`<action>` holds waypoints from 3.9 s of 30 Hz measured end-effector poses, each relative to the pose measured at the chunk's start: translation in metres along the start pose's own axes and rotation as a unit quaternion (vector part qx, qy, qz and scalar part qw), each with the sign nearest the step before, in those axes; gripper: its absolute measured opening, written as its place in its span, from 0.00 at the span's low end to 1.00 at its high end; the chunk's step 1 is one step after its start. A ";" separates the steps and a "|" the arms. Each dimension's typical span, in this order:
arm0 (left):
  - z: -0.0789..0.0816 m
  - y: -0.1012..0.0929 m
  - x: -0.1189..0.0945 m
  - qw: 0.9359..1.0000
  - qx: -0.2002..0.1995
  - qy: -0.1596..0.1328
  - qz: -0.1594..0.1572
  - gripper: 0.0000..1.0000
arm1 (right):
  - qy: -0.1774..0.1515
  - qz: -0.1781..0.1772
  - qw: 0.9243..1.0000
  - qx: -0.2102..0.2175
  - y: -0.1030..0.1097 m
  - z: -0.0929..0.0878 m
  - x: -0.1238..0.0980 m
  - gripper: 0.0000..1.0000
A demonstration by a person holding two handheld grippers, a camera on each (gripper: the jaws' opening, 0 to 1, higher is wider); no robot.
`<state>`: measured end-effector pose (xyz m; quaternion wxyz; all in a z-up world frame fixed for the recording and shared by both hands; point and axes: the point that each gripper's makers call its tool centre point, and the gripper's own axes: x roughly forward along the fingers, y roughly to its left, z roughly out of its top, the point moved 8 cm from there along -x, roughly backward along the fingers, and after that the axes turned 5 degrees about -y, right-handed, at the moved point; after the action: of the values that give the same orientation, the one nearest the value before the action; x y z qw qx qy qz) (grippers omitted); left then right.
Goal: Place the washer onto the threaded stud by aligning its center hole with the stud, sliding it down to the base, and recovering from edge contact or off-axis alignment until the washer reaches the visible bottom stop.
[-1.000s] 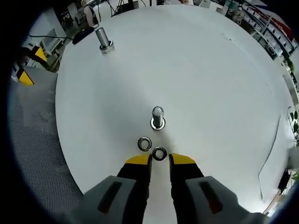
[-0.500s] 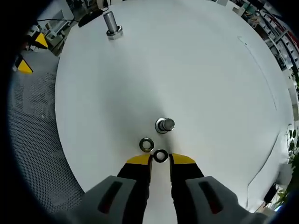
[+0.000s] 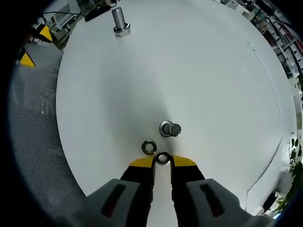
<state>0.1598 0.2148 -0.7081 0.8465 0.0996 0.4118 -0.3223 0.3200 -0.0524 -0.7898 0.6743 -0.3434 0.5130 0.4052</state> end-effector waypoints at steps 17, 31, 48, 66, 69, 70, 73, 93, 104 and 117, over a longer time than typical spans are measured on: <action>0.004 0.002 -0.002 1.000 -0.004 -0.015 0.006 0.30 | -0.102 -0.056 0.989 0.092 0.008 -0.019 -0.004 0.14; 0.010 0.005 -0.005 0.999 -0.016 -0.040 0.014 0.31 | -0.102 -0.064 0.984 0.131 0.011 -0.022 -0.011 0.13; 0.009 0.002 -0.004 0.999 -0.013 -0.035 0.009 0.31 | -0.127 -0.063 0.981 0.134 0.011 -0.018 -0.037 0.13; 0.008 -0.004 -0.002 0.999 -0.005 -0.033 -0.005 0.31 | -0.147 -0.082 0.977 0.131 0.025 -0.006 -0.071 0.13; 0.009 -0.006 -0.002 0.999 -0.001 -0.036 -0.008 0.31 | -0.142 -0.086 0.978 0.129 0.025 -0.007 -0.074 0.13; 0.009 -0.006 -0.003 0.999 -0.001 -0.037 -0.009 0.31 | -0.141 -0.088 0.978 0.129 0.024 -0.006 -0.078 0.13; 0.011 -0.006 -0.004 0.999 0.000 -0.044 -0.008 0.31 | -0.141 -0.093 0.977 0.129 0.023 -0.003 -0.083 0.13; 0.014 -0.005 -0.006 0.999 0.002 -0.052 -0.008 0.31 | -0.130 -0.105 0.983 0.081 0.003 0.025 -0.095 0.13; 0.012 -0.008 -0.004 0.999 0.003 -0.046 -0.019 0.31 | -0.101 -0.098 0.988 0.055 -0.004 0.022 -0.083 0.13; 0.008 -0.008 -0.003 0.999 0.001 -0.034 -0.018 0.31 | -0.088 -0.059 0.994 0.015 0.005 0.040 -0.053 0.13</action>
<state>0.1591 0.2065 -0.7001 0.8539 0.0819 0.3842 -0.3414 0.3242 -0.0250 -0.7292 0.7447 -0.3256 0.4364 0.3859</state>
